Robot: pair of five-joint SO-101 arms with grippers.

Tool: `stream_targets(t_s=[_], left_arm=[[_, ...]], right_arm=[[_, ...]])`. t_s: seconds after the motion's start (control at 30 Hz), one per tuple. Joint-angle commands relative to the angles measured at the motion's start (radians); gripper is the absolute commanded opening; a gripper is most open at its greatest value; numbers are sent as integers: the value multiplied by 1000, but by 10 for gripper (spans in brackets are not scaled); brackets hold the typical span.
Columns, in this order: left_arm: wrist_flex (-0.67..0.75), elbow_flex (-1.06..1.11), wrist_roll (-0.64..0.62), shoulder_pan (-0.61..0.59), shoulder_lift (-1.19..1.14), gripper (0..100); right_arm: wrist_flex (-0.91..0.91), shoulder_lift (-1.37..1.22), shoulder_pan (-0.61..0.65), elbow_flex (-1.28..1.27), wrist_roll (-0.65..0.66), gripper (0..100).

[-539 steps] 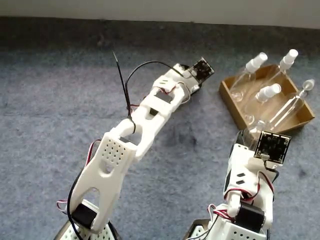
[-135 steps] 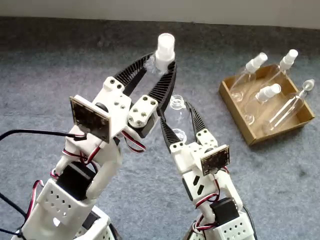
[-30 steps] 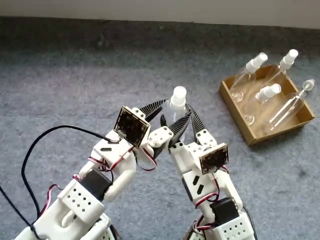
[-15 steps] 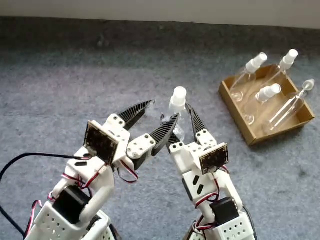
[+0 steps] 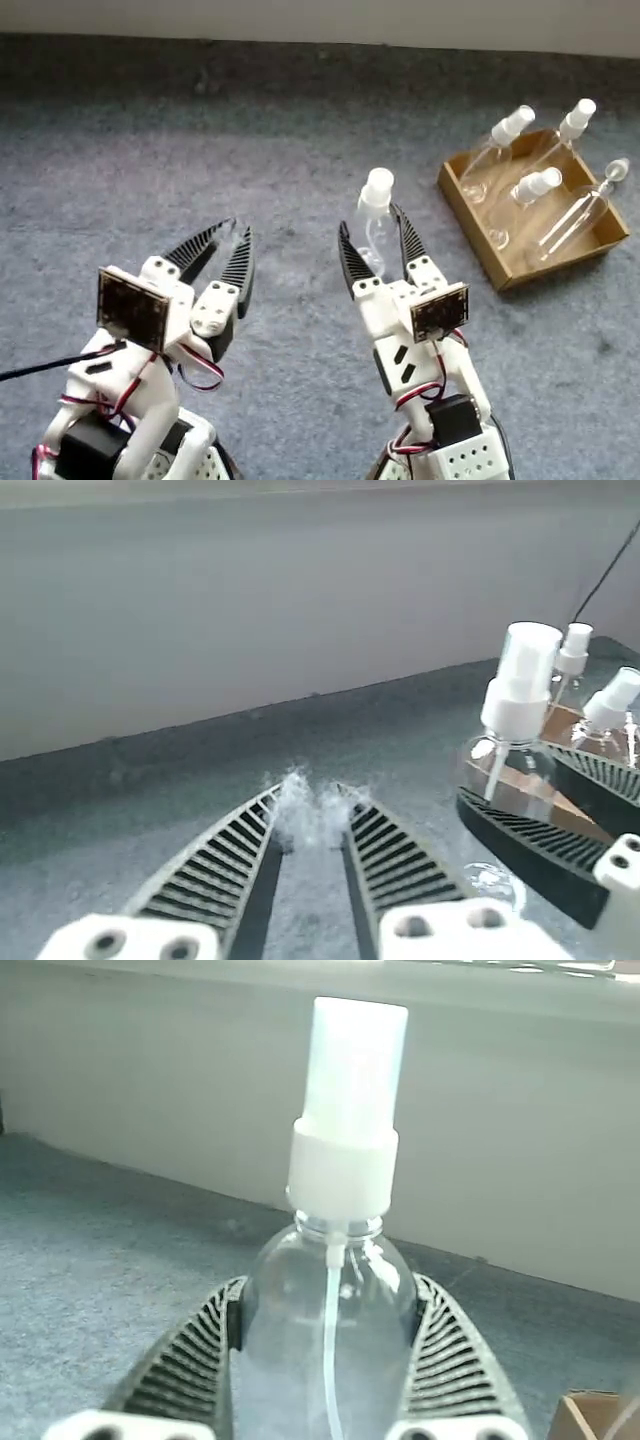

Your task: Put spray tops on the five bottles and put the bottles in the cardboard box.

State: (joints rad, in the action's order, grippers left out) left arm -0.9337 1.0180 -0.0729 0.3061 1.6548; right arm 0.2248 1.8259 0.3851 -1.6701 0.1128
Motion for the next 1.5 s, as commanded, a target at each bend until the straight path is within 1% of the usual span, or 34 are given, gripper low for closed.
stream_targets(t_s=[0.0, 0.2, 0.27, 0.4, 0.67, 0.73, 0.87, 0.97, 1.03, 1.2, 1.3, 1.37, 1.47], left_arm=[[-74, -50, -6, -150, 62, 5], [-212, 13, -6, -255, 188, 6], [-241, 25, -6, -282, 179, 6], [-256, 77, -6, -302, 171, 6], [-256, 282, -11, -302, 171, 6], [-256, 328, -11, -298, 171, 6], [-258, 397, -12, -300, 171, 6], [-258, 429, -12, -297, 171, 6], [-258, 455, -8, -300, 171, 6], [-250, 507, -6, -302, 171, 6], [-250, 533, -6, -302, 171, 6], [-249, 544, -5, -302, 171, 8], [-249, 549, -5, -300, 171, 8]], right_arm=[[-1, 13, -48, -96, -2, 38], [7, 12, -134, 50, 0, 38], [71, 12, -145, 117, 0, 38], [228, 12, -147, 269, 0, 38], [246, 10, -148, 489, 0, 38], [283, 5, -148, 542, 0, 39], [378, -87, -148, 694, 0, 39], [404, -182, -159, 782, 0, 39], [403, -242, -208, 832, 0, 39], [395, -401, -383, 918, 0, 40], [297, -492, -498, 923, -2, 40], [216, -544, -558, 915, -6, 40], [145, -602, -628, 877, -6, 40]])
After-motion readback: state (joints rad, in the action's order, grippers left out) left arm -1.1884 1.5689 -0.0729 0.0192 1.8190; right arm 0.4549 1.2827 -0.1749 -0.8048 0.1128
